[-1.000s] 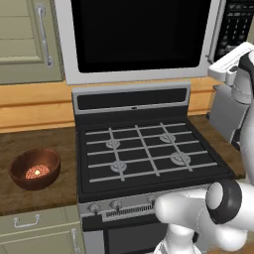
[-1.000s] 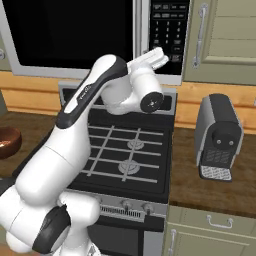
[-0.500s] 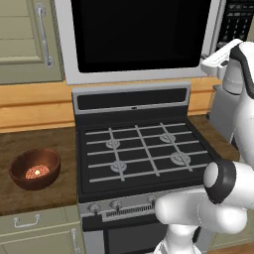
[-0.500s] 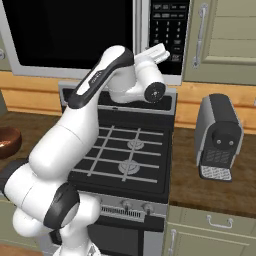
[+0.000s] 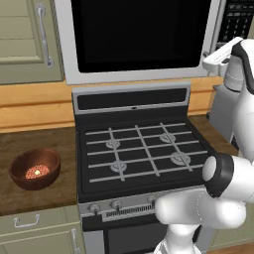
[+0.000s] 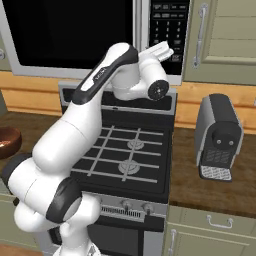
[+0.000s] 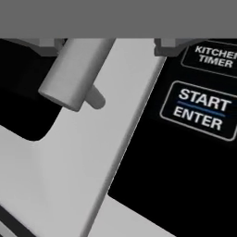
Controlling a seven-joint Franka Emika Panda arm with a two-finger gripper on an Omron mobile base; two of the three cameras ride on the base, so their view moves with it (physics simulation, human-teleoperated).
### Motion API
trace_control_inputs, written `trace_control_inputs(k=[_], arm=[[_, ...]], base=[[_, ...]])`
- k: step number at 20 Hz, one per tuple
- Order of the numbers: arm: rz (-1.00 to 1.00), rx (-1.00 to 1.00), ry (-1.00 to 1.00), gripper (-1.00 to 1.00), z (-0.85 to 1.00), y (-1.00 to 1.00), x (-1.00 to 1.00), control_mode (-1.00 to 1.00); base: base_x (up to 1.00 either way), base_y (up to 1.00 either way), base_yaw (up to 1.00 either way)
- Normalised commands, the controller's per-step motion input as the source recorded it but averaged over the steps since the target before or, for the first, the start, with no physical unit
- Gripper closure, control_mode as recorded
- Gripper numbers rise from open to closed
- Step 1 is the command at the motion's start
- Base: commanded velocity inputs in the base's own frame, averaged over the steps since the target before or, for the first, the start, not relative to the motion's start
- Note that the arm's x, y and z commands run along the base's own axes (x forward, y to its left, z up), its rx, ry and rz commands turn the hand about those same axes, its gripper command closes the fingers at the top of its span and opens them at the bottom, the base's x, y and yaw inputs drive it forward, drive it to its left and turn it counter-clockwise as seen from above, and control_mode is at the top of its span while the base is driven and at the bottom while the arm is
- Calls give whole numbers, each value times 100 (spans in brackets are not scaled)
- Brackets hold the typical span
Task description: Open the microwave, place the bowl with waffle inside the microwave, then close the microwave door and turn it on.
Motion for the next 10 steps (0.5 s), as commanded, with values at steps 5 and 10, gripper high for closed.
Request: trace_control_inputs(k=[5,10], arm=[[1,-3,-2,100,-4,43,-58,-100],[4,-11,-18,100,-3,45,-100,-100]], base=[[0,0,0],[0,0,0]])
